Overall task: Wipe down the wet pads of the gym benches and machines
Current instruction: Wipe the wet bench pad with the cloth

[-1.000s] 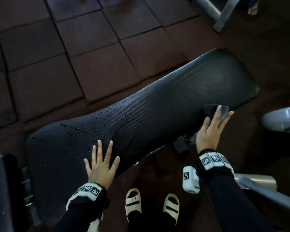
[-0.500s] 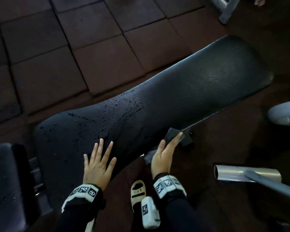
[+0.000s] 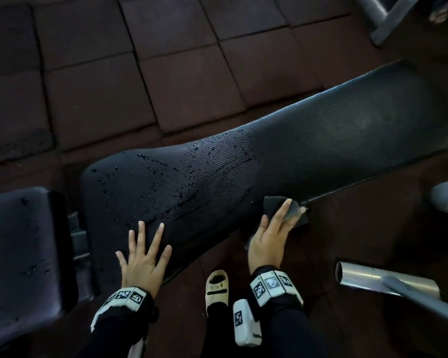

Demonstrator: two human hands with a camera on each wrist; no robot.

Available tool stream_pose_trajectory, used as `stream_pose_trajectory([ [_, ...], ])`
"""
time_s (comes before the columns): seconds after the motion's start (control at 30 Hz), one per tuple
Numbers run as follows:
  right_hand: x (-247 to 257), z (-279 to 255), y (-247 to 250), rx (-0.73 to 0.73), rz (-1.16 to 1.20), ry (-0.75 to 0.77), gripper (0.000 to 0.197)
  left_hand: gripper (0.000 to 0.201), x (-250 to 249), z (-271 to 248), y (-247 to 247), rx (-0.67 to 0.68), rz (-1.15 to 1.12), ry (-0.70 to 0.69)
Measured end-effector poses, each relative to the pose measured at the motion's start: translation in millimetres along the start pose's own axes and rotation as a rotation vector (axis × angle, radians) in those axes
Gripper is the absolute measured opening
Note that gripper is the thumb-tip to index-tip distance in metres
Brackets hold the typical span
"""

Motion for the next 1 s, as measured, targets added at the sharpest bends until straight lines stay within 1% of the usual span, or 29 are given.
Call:
stream_pose_trajectory([
  [0.13,-5,17,9,-0.041,-0.363,0.076,0.057,0.073,-1,0,-2,0.012,-0.016,0.016],
  [0.2,3,29,16,-0.053,-0.512,0.154,0.056,0.077,-2,-1,-2,0.011,-0.009,0.020],
  [0.27,16,46,16,-0.021,-0.592,0.228,0.054,0.082,-2,-1,-3,0.016,0.001,0.024],
  [0.37,43,73,1,0.055,-0.659,0.279,0.053,0.085,-2,0,-4,0.037,0.003,0.036],
  [0.47,73,80,-31,0.165,-0.706,0.367,0.053,0.076,-2,1,-4,0.055,-0.014,0.042],
  [0.53,88,68,-56,0.253,-0.742,0.463,0.054,0.073,-2,0,-4,0.056,-0.027,0.039],
  [0.6,94,45,-73,0.284,-0.774,0.610,0.060,0.074,-1,1,-5,0.058,-0.027,0.038],
  [0.63,92,31,-77,0.321,-0.796,0.683,0.060,0.074,-1,1,-5,0.059,-0.024,0.040],
  [0.7,80,2,-74,0.391,-0.793,0.843,0.055,0.074,-1,1,-6,0.062,-0.017,0.047],
  [0.73,72,-9,-67,0.424,-0.784,0.909,0.055,0.073,0,1,-6,0.065,-0.015,0.049],
  [0.8,52,-18,-47,0.474,-0.810,0.983,0.060,0.073,0,1,-6,0.073,-0.017,0.053],
  [0.87,37,-11,-25,0.460,-0.838,1.013,0.063,0.073,-1,1,-6,0.074,-0.017,0.055],
  [0.9,32,-2,-14,0.434,-0.845,1.001,0.064,0.072,-1,1,-6,0.074,-0.016,0.054],
  [1.0,33,34,12,0.325,-0.817,0.861,0.063,0.071,-2,1,-6,0.077,-0.023,0.057],
])
Point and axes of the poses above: each hand's wrist, its own z-axis towards the middle knuckle, its own y-axis out of the back of the hand, x = y × z, the point moved 6 cm from there along z, towards the middle knuckle, and after that the axes turned 12 degrees about -y, right-handed, at the moved point
